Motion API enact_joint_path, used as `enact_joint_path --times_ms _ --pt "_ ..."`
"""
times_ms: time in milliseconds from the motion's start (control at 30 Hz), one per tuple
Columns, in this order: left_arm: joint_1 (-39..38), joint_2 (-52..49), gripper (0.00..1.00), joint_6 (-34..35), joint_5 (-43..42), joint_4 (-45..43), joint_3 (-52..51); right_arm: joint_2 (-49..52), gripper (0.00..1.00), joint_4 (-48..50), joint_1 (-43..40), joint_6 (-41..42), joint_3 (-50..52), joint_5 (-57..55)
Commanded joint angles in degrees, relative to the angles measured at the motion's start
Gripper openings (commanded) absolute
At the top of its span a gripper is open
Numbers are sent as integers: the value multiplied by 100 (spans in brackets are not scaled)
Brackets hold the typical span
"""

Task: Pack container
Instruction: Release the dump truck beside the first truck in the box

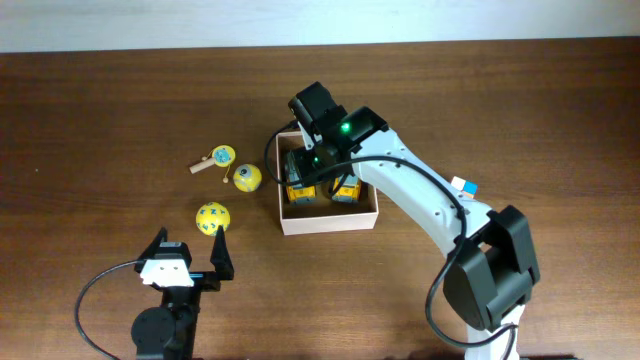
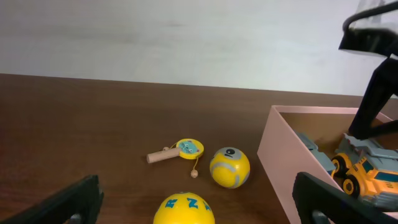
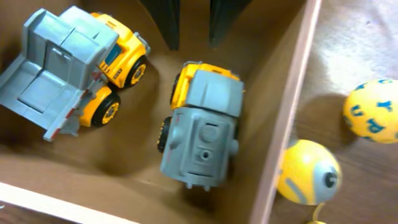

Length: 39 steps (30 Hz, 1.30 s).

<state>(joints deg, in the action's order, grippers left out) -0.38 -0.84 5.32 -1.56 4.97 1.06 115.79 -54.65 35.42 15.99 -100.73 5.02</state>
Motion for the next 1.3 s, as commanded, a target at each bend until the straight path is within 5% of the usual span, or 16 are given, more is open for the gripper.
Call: enact_joint_path --times_ms 0,1267 --pt "28 48 99 -111 -61 7 -28 332 12 -24 -17 -50 -72 -142" --pt "28 48 99 -111 -61 7 -28 761 13 -514 -188 -271 -72 -1626"
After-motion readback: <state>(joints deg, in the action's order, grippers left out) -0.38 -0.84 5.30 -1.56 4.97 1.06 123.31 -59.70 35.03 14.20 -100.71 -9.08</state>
